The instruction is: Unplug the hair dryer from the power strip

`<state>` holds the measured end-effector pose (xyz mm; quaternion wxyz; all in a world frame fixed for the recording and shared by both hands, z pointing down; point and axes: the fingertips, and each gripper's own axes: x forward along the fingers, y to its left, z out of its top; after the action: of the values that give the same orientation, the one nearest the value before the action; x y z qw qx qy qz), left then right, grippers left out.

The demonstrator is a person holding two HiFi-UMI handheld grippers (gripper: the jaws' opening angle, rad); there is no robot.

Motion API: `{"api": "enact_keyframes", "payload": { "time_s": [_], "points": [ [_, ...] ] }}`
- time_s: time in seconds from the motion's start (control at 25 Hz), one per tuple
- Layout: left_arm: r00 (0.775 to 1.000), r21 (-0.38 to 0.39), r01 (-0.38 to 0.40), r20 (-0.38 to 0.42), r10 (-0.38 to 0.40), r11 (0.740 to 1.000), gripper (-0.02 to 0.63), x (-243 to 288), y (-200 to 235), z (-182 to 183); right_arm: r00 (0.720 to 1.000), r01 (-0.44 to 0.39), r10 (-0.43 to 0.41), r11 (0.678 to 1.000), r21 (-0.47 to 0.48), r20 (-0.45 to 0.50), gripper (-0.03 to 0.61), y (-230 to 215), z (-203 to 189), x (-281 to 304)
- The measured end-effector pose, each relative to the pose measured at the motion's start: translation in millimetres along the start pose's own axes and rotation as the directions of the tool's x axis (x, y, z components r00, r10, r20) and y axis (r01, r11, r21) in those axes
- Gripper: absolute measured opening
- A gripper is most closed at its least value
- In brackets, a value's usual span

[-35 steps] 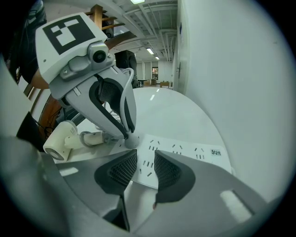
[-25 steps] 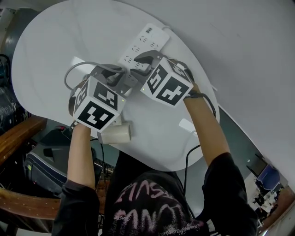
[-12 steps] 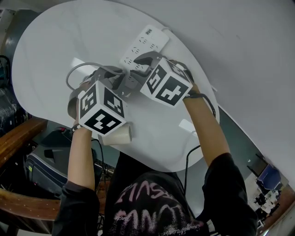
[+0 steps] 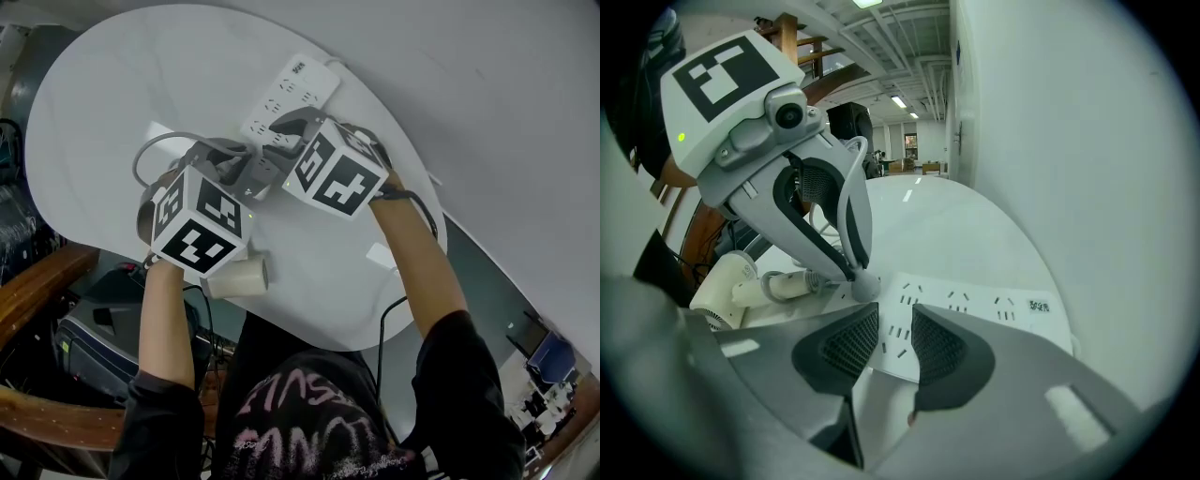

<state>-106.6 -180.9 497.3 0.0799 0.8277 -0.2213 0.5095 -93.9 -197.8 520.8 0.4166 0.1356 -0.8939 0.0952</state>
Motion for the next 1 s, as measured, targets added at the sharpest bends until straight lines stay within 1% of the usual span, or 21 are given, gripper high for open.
{"api": "enact_keyframes", "payload": {
  "time_s": [0.12,0.24,0.28,0.44,0.48,0.56,0.6,0.76,0.88,1.0],
  "points": [
    [1.000,-0.015,0.002,0.007,-0.002,1.000,0.049,-0.8,0.6,0.0,1.000,0.001,-0.001,1.000,-0.003,-0.003,0.137,-0.2,0.4,-0.3],
    [0.999,-0.077,0.016,0.039,-0.013,0.997,0.049,-1.3,3.8,-0.3,1.000,0.001,-0.001,1.000,0.000,0.001,0.137,-0.1,0.3,-0.6],
    [0.999,-0.079,0.013,0.038,-0.010,0.997,0.049,-1.6,4.3,-0.4,1.000,0.000,0.000,1.000,0.001,0.003,0.137,0.0,0.4,-0.5],
    [1.000,0.017,-0.010,-0.010,0.010,1.000,0.049,-1.7,-0.6,1.1,1.000,-0.001,0.001,1.000,0.001,0.003,0.133,-0.3,0.9,-1.5],
    [1.000,0.012,-0.005,-0.008,0.006,1.000,0.049,-1.8,-0.8,0.9,1.000,-0.001,0.001,1.000,0.002,0.003,0.130,-0.3,1.1,-1.7],
    [1.000,-0.034,0.008,0.010,-0.007,0.999,0.048,-2.4,1.1,0.1,1.000,0.002,-0.002,1.000,0.005,0.008,0.130,-0.1,1.4,-1.6],
    [1.000,-0.045,0.008,0.014,-0.008,0.999,0.048,-2.8,2.0,-0.2,1.000,0.003,-0.003,1.000,0.006,0.009,0.130,-0.1,1.5,-1.4],
    [1.000,0.004,-0.004,-0.007,0.004,1.000,0.048,-2.9,1.5,0.5,1.000,0.002,-0.002,1.000,-0.002,-0.001,0.130,-0.8,2.4,-1.1],
    [1.000,-0.017,0.008,0.002,-0.008,1.000,0.049,-2.7,1.5,0.4,1.000,0.006,-0.006,1.000,-0.001,0.003,0.132,-0.3,1.9,-0.8],
    [1.000,-0.019,0.008,-0.002,-0.008,1.000,0.048,-2.9,1.9,0.4,1.000,0.007,-0.007,1.000,-0.004,-0.001,0.132,-0.4,1.9,-0.8]
  ]
}}
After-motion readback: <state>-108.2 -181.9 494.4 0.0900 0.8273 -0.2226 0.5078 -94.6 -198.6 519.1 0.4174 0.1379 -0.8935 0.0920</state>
